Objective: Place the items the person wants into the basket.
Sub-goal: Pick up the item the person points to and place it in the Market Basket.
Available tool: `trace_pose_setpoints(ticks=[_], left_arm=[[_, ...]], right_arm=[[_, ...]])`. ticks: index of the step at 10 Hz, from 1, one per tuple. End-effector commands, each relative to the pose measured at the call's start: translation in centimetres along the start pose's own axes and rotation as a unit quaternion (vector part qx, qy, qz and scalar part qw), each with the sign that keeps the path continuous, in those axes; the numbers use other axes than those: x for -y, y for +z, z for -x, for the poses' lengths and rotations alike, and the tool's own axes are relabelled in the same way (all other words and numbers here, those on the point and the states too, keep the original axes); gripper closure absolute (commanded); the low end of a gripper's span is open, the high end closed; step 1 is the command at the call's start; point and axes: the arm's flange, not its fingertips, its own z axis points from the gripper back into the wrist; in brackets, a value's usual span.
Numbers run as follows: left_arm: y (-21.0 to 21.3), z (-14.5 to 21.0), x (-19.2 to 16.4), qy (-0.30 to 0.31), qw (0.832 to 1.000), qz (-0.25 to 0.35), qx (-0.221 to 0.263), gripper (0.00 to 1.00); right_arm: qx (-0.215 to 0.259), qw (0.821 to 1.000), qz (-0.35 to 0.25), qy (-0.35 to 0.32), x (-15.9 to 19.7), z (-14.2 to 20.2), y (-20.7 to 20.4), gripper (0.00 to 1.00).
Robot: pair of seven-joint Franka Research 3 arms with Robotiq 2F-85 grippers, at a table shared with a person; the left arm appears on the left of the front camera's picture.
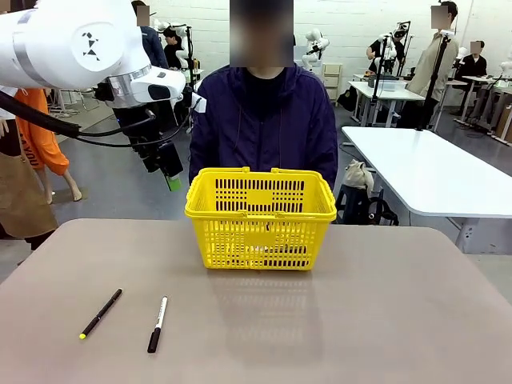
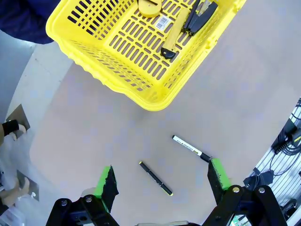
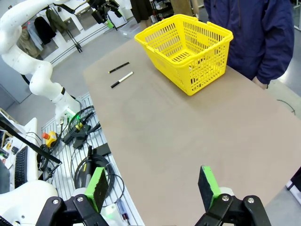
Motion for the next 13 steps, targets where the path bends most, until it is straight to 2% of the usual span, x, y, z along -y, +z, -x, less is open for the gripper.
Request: trace_pose_setpoints(ticks=[1, 4, 5, 6, 7, 9, 11, 13], left_arm=[[0.2, 0.0, -0.1, 0.001, 1.0, -0.001, 0.002, 0.0], [0.0, 0.0, 0.0, 0.0, 1.0, 0.0, 0.0, 0.0], [1.2, 2.2, -0.7, -0.017, 1.0, -0.011, 0.023, 0.0], [2.8, 5.0, -1.9, -0.052, 0.997, 0.003, 0.053, 0.0], [4.7, 7.2, -4.5, -0.094, 0.992, 0.028, 0.08, 0.0], [7.0, 13.5, -7.4, -0.12, 0.971, 0.098, 0.182, 0.0], [6.9, 18.3, -10.4, -0.137, 0.953, 0.133, 0.235, 0.0], [5.6, 22.7, -12.9, -0.125, 0.935, 0.165, 0.288, 0.0]], right_arm=[[0.015, 1.0, -0.004, 0.006, 0.1, -0.1, 0.0, 0.0], [0.015, 1.0, -0.004, 0.006, 0.1, -0.1, 0.0, 0.0], [0.015, 1.0, -0.004, 0.006, 0.1, -0.1, 0.0, 0.0], [0.015, 1.0, -0.004, 0.006, 0.1, -0.1, 0.0, 0.0], [0.015, 1.0, -0.004, 0.006, 0.1, -0.1, 0.0, 0.0], [0.015, 1.0, -0.004, 0.006, 0.1, -0.1, 0.0, 0.0], [0.015, 1.0, -0.004, 0.006, 0.1, -0.1, 0.0, 0.0], [0.015, 1.0, -0.004, 0.006, 0.1, -0.1, 0.0, 0.0]])
